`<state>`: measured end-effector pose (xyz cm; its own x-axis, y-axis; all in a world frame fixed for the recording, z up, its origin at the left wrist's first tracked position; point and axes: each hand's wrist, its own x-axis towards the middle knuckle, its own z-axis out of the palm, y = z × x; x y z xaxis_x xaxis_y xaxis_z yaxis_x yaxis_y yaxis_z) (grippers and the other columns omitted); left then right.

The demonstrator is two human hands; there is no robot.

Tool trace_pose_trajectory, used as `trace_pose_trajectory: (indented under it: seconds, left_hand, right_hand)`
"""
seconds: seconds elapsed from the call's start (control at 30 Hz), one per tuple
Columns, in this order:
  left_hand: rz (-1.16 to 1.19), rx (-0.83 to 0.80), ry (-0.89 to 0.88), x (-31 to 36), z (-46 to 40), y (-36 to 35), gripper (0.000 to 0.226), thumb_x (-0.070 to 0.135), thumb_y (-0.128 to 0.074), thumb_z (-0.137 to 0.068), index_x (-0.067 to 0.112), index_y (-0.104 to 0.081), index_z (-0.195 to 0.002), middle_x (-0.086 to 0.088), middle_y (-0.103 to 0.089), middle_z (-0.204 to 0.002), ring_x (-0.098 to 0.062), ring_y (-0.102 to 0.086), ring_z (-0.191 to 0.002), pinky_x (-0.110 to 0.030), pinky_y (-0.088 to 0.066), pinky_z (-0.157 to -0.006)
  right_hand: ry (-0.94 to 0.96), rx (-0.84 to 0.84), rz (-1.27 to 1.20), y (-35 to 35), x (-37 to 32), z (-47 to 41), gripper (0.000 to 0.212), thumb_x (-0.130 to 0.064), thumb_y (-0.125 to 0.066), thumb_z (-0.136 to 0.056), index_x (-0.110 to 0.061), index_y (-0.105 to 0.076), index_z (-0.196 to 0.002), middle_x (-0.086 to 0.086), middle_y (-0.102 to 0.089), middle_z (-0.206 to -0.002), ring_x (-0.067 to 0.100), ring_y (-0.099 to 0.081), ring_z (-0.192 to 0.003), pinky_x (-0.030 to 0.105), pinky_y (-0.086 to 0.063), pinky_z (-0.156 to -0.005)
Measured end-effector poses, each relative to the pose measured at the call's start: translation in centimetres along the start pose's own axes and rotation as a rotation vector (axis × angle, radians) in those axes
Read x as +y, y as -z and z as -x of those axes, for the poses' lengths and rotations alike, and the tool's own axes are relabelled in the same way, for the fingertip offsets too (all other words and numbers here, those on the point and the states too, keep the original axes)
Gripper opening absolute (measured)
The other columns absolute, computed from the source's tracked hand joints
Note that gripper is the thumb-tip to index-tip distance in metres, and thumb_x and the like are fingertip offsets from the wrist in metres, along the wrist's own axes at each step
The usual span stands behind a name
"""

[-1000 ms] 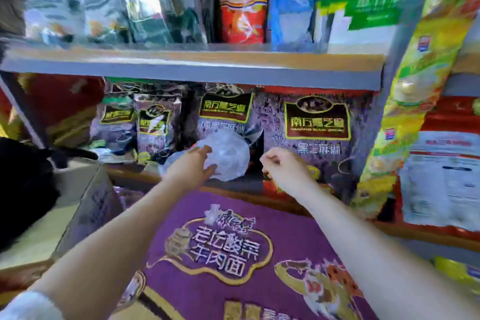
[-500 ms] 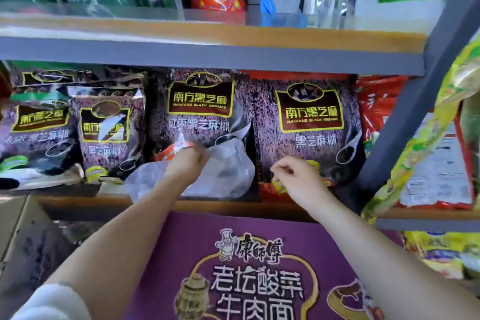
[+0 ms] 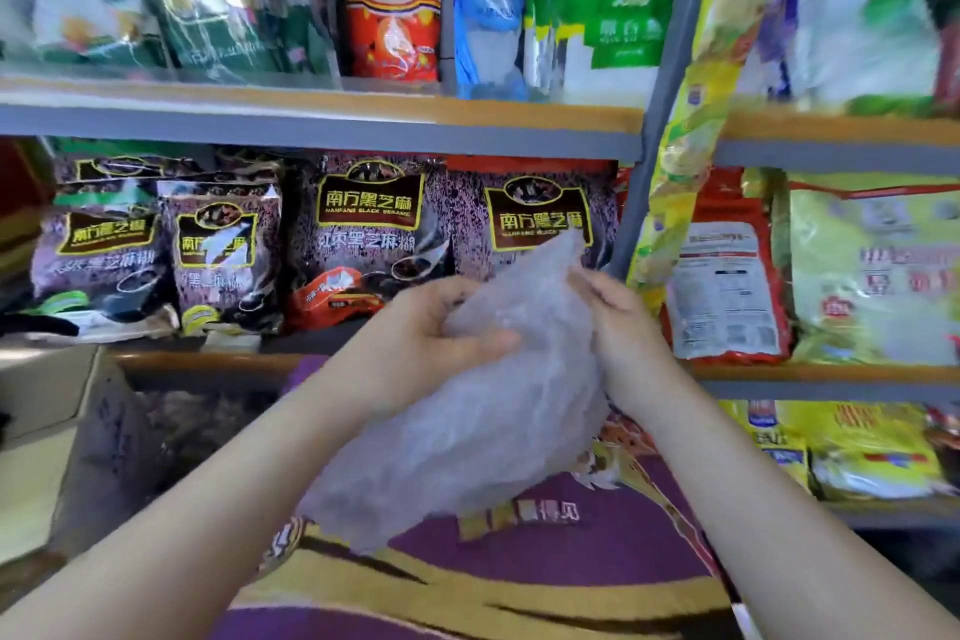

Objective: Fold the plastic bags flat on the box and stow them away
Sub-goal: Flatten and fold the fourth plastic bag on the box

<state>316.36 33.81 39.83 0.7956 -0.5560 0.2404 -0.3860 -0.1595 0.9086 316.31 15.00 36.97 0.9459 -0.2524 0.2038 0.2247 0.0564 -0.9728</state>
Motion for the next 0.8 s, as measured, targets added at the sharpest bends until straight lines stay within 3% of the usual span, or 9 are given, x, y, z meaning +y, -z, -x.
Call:
trace_pose_trajectory:
  seconds: [0.07,0.13,0.23,0.33,0.4,0.47,0.57,0.67,0.8]
  left_hand:
    - [0.036,-0.067,0.059,-0.1,2.3,-1.9,0.052,0.04,-0.075,-0.055,0.018,-0.061,-0.101,-0.003,-0.07,-0.094,-0.012,-0.064,-0.082,-0.033,-0.052,-0.077]
    - [0.056,-0.126,0.163,-0.4,4.7,-3.9,0.052,0.04,-0.075,-0.054,0.019,-0.061,-0.099,-0.013,-0.07,-0.095,-0.017,-0.064,-0.081,-0.036,-0.052,-0.077]
    - [0.092,-0.225,0.282,-0.3,8.2,-7.0,0.05,0.039,-0.072,-0.059,0.013,-0.061,-0.1,-0.016,-0.067,-0.099,-0.02,-0.062,-0.085,-0.035,-0.049,-0.078]
    - [0.198,-0.213,0.339,0.1,11.2,-9.6,0.058,0.036,-0.074,-0.057,0.005,-0.061,-0.103,-0.02,-0.066,-0.102,-0.025,-0.061,-0.087,-0.037,-0.049,-0.079]
    - [0.285,-0.155,0.353,0.6,12.4,-10.9,0.049,0.026,-0.075,-0.062,0.002,-0.061,-0.103,-0.017,-0.068,-0.097,-0.023,-0.064,-0.081,-0.03,-0.053,-0.07]
    - [0.328,-0.078,0.339,1.1,12.8,-11.9,0.039,0.019,-0.068,-0.07,0.002,-0.061,-0.104,-0.02,-0.068,-0.099,-0.026,-0.064,-0.082,-0.03,-0.053,-0.069]
    - [0.342,0.008,0.308,2.1,12.8,-13.3,0.041,0.02,-0.064,-0.073,0.003,-0.058,-0.111,-0.024,-0.065,-0.106,-0.03,-0.063,-0.087,-0.034,-0.052,-0.074]
    - [0.347,0.016,0.246,3.2,12.8,-14.8,0.033,0.019,-0.061,-0.076,0.008,-0.061,-0.107,-0.016,-0.068,-0.102,-0.027,-0.063,-0.086,-0.031,-0.052,-0.071]
    - [0.268,0.033,0.192,4.1,12.7,-16.0,0.032,0.024,-0.059,-0.078,0.013,-0.064,-0.107,-0.011,-0.068,-0.108,-0.023,-0.063,-0.098,-0.034,-0.049,-0.086]
  right_hand:
    - [-0.154,0.022,-0.054,2.6,0.2,1.8,0.007,-0.017,-0.063,-0.085,-0.014,-0.069,-0.086,0.011,-0.07,-0.085,0.026,-0.063,-0.08,0.034,-0.047,-0.074]
    - [-0.285,0.072,-0.092,5.5,0.7,3.6,0.012,-0.016,-0.062,-0.087,-0.007,-0.068,-0.093,0.013,-0.069,-0.082,0.027,-0.064,-0.078,0.034,-0.049,-0.073]
    - [-0.451,0.137,-0.134,9.4,1.6,6.4,0.013,-0.016,-0.06,-0.088,-0.007,-0.067,-0.081,0.009,-0.068,-0.068,0.02,-0.065,-0.059,0.025,-0.051,-0.059]
    - [-0.544,0.132,-0.105,11.7,2.2,9.0,0.017,-0.013,-0.058,-0.087,-0.006,-0.063,-0.073,0.006,-0.066,-0.057,0.022,-0.062,-0.058,0.028,-0.047,-0.06]
    - [-0.431,0.072,0.167,11.8,1.7,10.8,0.013,-0.015,-0.056,-0.089,-0.007,-0.063,-0.083,0.003,-0.067,-0.07,0.021,-0.058,-0.072,0.031,-0.043,-0.069]
    - [-0.156,0.09,0.529,11.7,0.7,12.6,0.021,-0.015,-0.047,-0.094,-0.01,-0.056,-0.112,-0.001,-0.056,-0.105,0.014,-0.05,-0.099,0.031,-0.038,-0.089]
    - [0.274,-0.009,0.64,11.6,-1.7,15.5,0.031,-0.019,-0.043,-0.096,-0.018,-0.05,-0.126,-0.009,-0.044,-0.12,0.002,-0.039,-0.115,0.021,-0.029,-0.1]
    - [0.252,-0.349,0.679,11.3,-2.1,17.9,0.034,-0.042,-0.052,-0.086,-0.027,-0.053,-0.117,-0.013,-0.048,-0.12,0.0,-0.043,-0.116,0.02,-0.032,-0.1]
    - [0.022,-0.32,0.393,10.7,-1.0,18.9,0.053,-0.046,-0.065,-0.08,-0.025,-0.049,-0.126,-0.014,-0.055,-0.124,0.0,-0.051,-0.116,0.026,-0.039,-0.103]
